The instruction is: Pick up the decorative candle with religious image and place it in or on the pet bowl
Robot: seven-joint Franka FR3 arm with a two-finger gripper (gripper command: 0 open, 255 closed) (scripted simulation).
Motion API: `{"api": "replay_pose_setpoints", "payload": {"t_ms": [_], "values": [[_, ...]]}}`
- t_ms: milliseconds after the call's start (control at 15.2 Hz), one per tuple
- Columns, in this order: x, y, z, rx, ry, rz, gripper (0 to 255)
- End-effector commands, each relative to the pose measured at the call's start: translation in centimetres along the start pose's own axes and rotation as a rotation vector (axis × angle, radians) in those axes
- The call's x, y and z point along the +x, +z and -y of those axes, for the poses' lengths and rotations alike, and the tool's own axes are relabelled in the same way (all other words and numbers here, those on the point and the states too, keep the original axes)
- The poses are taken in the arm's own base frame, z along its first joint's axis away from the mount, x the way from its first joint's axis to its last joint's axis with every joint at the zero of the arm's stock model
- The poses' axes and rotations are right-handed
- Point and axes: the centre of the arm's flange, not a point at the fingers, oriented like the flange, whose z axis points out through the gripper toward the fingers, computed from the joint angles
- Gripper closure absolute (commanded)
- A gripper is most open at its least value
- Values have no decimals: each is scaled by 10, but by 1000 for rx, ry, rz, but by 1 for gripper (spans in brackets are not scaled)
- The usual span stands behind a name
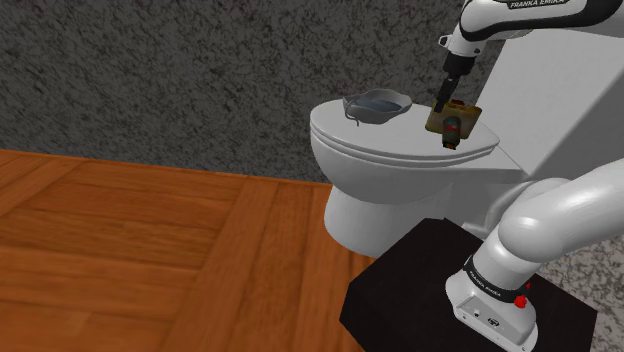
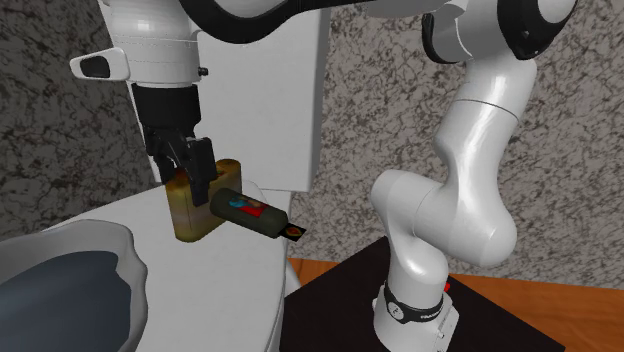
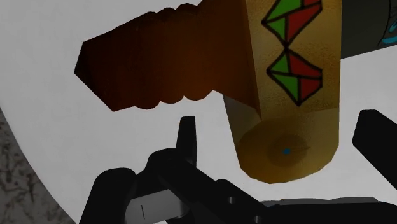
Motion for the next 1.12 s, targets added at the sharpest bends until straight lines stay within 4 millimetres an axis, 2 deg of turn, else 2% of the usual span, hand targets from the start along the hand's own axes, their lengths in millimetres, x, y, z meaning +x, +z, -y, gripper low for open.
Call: {"api": "replay_pose_setpoints", "payload": {"t_ms": [0, 528, 594, 1056], "values": [[-1, 11, 0, 0, 0, 0, 0], [-1, 14, 0, 0, 0, 0, 0], [-1, 14, 0, 0, 0, 0, 255], [-1, 14, 0, 0, 0, 0, 255]]}}
